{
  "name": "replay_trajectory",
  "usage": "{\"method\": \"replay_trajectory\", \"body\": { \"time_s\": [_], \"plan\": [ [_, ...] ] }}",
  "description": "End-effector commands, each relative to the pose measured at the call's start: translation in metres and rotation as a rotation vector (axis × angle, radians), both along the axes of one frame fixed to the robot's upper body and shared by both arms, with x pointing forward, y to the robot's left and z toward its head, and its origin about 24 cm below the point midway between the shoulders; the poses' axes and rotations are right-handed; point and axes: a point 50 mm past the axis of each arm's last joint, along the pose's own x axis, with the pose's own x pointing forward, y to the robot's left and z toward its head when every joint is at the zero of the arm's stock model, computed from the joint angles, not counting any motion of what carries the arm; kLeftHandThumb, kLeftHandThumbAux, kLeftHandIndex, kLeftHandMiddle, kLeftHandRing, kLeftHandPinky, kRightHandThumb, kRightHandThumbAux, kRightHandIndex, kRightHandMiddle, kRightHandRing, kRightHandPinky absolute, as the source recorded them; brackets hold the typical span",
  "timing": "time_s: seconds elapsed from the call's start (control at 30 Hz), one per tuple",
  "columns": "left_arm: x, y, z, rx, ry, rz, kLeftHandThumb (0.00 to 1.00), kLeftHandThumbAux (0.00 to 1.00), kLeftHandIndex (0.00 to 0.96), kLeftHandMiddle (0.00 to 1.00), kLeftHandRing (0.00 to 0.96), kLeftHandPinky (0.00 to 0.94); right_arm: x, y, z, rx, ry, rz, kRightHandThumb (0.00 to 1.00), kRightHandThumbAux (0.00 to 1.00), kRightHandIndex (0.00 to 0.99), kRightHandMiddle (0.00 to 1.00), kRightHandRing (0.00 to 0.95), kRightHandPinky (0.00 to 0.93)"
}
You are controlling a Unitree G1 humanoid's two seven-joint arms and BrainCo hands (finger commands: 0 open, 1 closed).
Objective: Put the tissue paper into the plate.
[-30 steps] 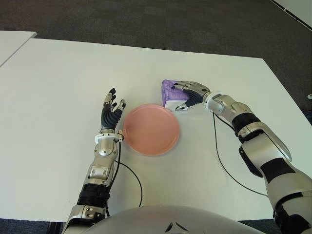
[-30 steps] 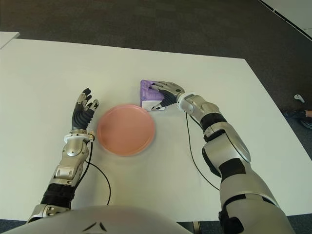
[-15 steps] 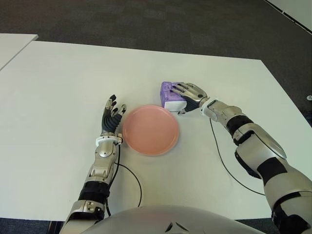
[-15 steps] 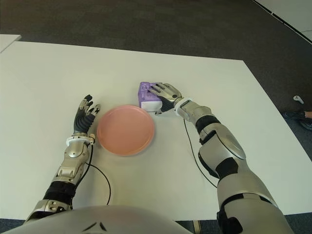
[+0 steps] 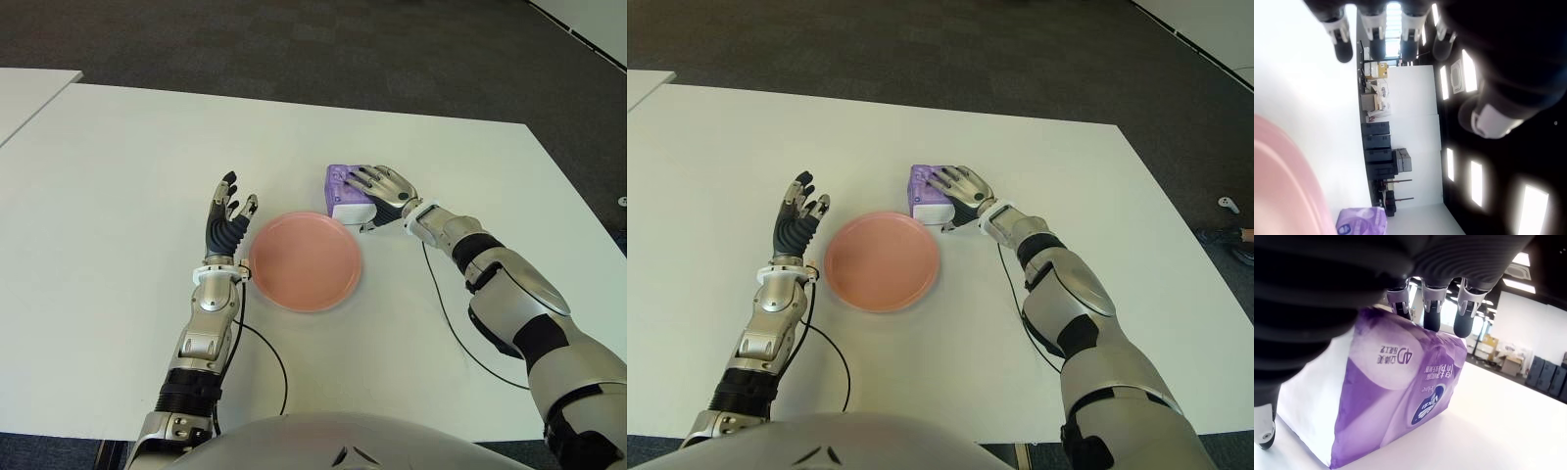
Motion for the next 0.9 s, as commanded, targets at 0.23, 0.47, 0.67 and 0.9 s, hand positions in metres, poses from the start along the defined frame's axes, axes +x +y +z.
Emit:
{"method": "replay_trajectory", "body": {
  "time_s": [0.23, 0.47, 0.67, 0.9],
  "plan": [
    [-0.003, 0.007, -0.014, -0.023, 0.080, 0.022, 0.000, 0.570, 0.000, 0.000, 0.000, 0.000, -0.046, -0.025, -0.071, -0.219, 0.268, -0.051, 0.346, 0.628, 0.000, 0.069, 0.045, 0.024],
    [-0.004, 0.002, -0.010, -0.007, 0.050, 0.054, 0.000, 0.580, 0.000, 0.000, 0.000, 0.000, -0.048, -0.025, -0.075, -0.208, 0.286, -0.078, 0.339, 0.629, 0.000, 0.069, 0.046, 0.028],
    [-0.005, 0.001, -0.008, 0.000, 0.032, 0.047, 0.000, 0.597, 0.000, 0.000, 0.000, 0.000, -0.048, -0.023, -0.075, -0.186, 0.299, -0.090, 0.331, 0.648, 0.000, 0.082, 0.060, 0.051],
    [-0.006, 0.000, -0.007, 0.007, 0.027, 0.052, 0.000, 0.606, 0.000, 0.000, 0.000, 0.000, -0.047, -0.018, -0.072, -0.116, 0.290, -0.080, 0.385, 0.639, 0.032, 0.125, 0.130, 0.172]
  ]
}}
